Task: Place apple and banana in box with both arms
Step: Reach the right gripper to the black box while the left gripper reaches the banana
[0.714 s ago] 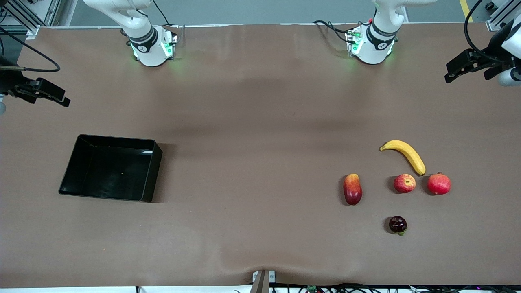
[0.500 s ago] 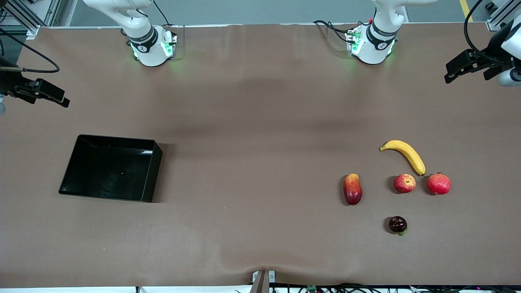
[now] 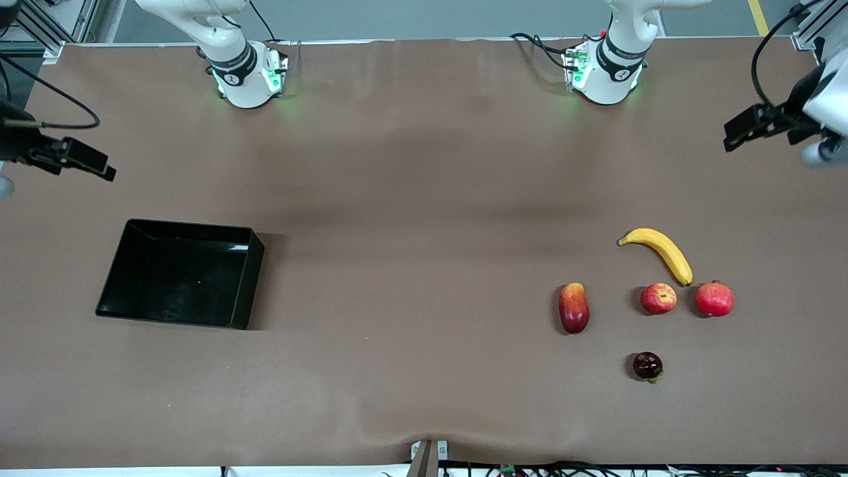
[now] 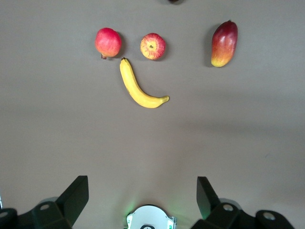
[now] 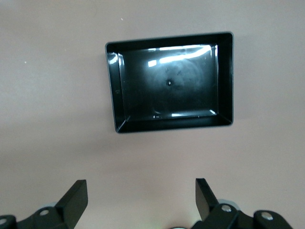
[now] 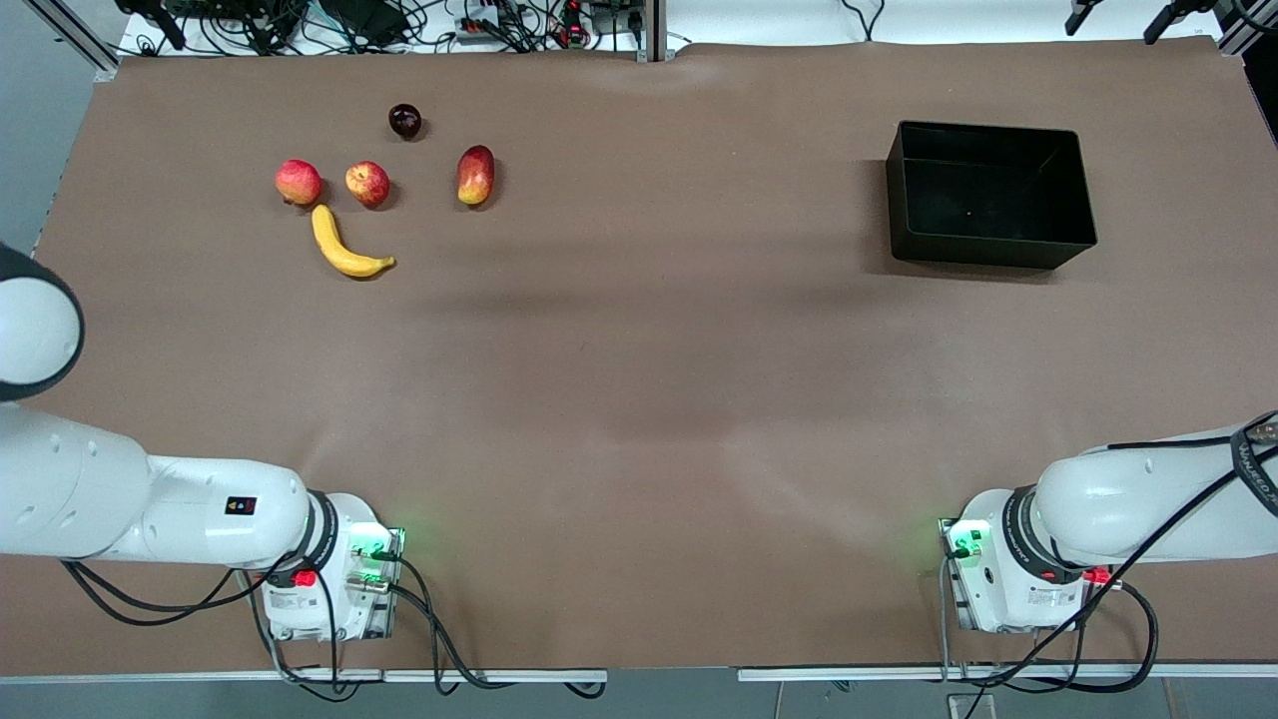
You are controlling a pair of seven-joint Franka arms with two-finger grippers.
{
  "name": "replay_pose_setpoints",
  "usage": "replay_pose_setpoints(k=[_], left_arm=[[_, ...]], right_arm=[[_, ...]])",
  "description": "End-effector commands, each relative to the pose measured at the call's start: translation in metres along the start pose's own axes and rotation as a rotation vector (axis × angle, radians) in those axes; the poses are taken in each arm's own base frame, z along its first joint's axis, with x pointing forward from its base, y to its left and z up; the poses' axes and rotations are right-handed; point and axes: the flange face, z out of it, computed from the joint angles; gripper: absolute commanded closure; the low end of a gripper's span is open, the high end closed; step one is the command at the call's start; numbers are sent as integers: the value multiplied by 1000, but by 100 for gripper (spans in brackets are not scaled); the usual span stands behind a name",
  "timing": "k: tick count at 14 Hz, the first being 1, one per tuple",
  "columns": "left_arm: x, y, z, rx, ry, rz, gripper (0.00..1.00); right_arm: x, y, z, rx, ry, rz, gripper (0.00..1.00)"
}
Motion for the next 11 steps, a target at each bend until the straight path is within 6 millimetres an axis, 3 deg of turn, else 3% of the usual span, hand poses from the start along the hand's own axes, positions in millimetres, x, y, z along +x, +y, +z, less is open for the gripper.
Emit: replay_pose_setpoints(k=[1, 5, 9, 11], left_arm=[[33, -4, 32, 18, -36, -20, 0], [64, -15, 109, 12, -6, -52, 0], [75, -23, 202, -5, 40, -127, 0], [72, -19, 246, -21, 50, -138, 0]], right_arm=[[27, 2, 28, -7, -9, 3, 0], [59, 18, 73, -18, -39, 34, 0], [72, 32, 94, -25, -54, 56, 0], [72, 52, 104, -28, -84, 89, 0]])
